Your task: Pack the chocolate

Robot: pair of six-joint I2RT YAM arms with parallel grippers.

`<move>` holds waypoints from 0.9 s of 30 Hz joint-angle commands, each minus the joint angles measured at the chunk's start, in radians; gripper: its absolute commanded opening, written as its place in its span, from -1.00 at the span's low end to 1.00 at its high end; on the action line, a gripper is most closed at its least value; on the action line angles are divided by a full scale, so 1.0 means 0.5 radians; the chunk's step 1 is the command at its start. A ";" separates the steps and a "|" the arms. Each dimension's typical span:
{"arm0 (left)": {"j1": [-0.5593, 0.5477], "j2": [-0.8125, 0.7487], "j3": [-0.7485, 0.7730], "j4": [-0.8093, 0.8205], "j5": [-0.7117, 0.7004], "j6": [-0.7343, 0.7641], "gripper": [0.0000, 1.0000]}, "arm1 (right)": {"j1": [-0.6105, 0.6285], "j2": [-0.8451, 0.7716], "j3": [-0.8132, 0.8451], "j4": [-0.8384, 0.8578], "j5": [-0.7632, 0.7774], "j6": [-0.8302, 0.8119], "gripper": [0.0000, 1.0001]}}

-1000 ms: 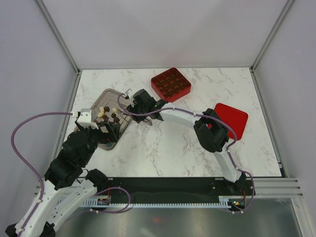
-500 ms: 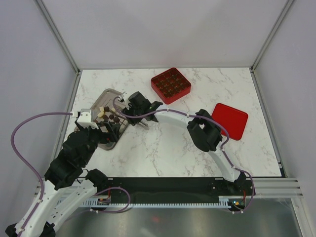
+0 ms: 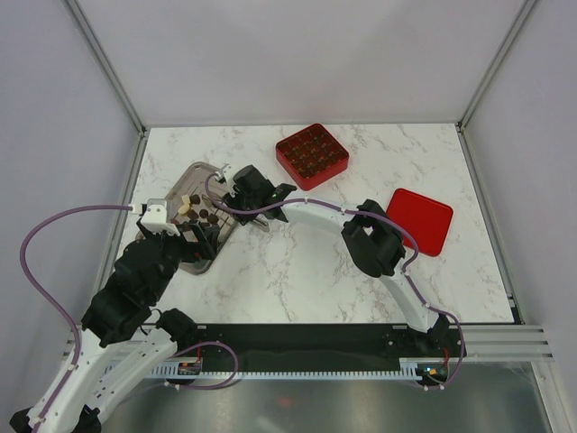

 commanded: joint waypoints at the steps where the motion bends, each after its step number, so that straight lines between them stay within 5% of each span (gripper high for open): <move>1: 0.003 0.000 -0.006 0.082 -0.071 0.057 0.99 | 0.012 -0.043 0.031 0.061 0.090 -0.026 -0.15; 27: 0.003 -0.012 -0.009 0.082 -0.086 0.051 0.99 | -0.141 -0.466 -0.174 -0.009 0.087 0.124 -0.22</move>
